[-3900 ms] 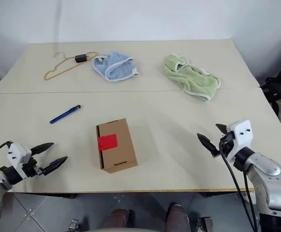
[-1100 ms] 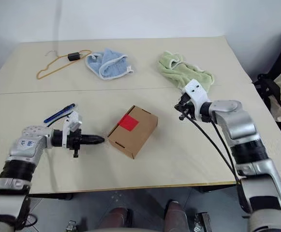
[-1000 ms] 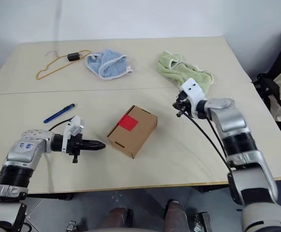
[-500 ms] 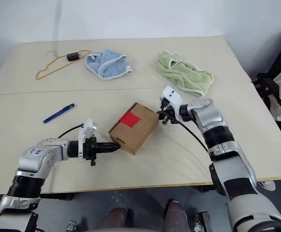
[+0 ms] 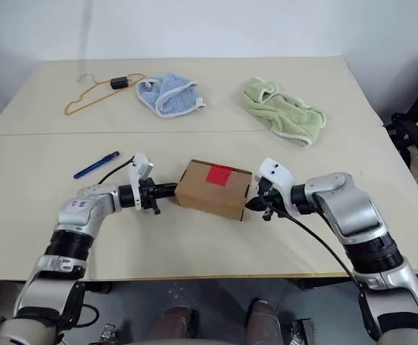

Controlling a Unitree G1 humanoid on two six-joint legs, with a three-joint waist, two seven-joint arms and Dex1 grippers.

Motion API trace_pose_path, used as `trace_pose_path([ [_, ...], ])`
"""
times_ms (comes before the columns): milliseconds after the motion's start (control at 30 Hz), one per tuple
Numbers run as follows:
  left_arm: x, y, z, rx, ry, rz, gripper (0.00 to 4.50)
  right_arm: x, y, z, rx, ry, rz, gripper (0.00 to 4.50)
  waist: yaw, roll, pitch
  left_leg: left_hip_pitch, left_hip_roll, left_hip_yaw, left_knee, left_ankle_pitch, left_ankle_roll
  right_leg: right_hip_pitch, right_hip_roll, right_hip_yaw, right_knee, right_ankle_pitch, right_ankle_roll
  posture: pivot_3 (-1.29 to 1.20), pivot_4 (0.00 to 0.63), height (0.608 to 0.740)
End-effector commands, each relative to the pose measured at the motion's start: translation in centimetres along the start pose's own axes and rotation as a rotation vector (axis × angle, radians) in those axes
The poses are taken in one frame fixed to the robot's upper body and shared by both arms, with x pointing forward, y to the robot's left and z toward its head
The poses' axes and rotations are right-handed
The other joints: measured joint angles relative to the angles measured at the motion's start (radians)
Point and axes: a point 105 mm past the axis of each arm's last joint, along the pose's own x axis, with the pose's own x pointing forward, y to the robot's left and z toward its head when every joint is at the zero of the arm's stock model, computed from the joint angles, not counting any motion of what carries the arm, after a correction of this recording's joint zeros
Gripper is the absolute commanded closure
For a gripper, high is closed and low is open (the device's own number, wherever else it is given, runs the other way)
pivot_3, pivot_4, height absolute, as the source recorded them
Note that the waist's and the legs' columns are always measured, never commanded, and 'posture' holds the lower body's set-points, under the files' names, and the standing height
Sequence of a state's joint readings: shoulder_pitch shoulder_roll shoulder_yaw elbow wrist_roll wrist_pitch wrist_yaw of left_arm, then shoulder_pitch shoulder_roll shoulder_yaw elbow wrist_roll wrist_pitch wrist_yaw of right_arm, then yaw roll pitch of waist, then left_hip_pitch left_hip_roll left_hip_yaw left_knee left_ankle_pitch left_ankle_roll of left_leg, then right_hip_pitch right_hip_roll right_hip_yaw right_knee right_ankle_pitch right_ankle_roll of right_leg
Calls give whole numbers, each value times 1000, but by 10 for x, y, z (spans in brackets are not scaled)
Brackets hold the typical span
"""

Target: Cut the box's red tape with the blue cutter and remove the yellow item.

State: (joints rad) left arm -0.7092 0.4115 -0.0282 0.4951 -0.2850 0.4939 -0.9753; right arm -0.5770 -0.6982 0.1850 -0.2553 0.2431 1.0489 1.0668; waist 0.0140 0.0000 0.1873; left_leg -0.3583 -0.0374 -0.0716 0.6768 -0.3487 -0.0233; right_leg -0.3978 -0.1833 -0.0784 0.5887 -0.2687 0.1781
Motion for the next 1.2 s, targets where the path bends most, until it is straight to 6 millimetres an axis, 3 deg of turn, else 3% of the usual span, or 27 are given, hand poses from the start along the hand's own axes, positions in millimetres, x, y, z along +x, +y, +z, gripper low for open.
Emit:
trace_pose_path([
  [33, 35, -31, 6, 56, 3, -206, 4475, -4, 24, 22, -52, -85, 21, 4500, 5, 0, 0, -1, 0, 0, 1, 0, 0, 0, 0, 0, 0, 0, 0, 0, 150, 740],
  [367, 75, -49, 9, 129, 38, -344, 4475, -18, 37, 21, 42, -127, -156, 4500, 10, -1, 0, -3, 0, 0, 4, -1, 2, 0, 0, 0, 0, 2, 1, 0, 150, 740],
  [700, 83, -67, -4, 170, 107, -454, 4475, -43, 42, 14, 78, -91, -258, 4500, 11, -1, 0, -3, -1, 0, 5, -2, 3, 0, 0, 0, -1, 2, 1, 0, 150, 740],
  [833, 81, -60, -6, 192, 127, -427, 4475, -45, 42, 8, 96, -74, -276, 4500, 10, -1, 0, -3, -1, 0, 5, -2, 3, 0, 0, 0, -1, 2, 1, 0, 150, 740],
  [1000, 73, -37, -1, 217, 129, -321, 4475, -54, 43, -13, 122, 4, -313, 4500, 15, -1, 0, -3, -1, 0, 5, -2, 3, 0, 0, 0, 0, 2, 1, 0, 150, 740],
  [1200, 70, -30, 6, 226, 113, -296, 4475, -64, 44, -29, 122, 79, -335, 4500, 14, -1, 0, -3, -1, 0, 5, -3, 5, 0, 0, 0, -1, 3, 2, 0, 150, 740],
])
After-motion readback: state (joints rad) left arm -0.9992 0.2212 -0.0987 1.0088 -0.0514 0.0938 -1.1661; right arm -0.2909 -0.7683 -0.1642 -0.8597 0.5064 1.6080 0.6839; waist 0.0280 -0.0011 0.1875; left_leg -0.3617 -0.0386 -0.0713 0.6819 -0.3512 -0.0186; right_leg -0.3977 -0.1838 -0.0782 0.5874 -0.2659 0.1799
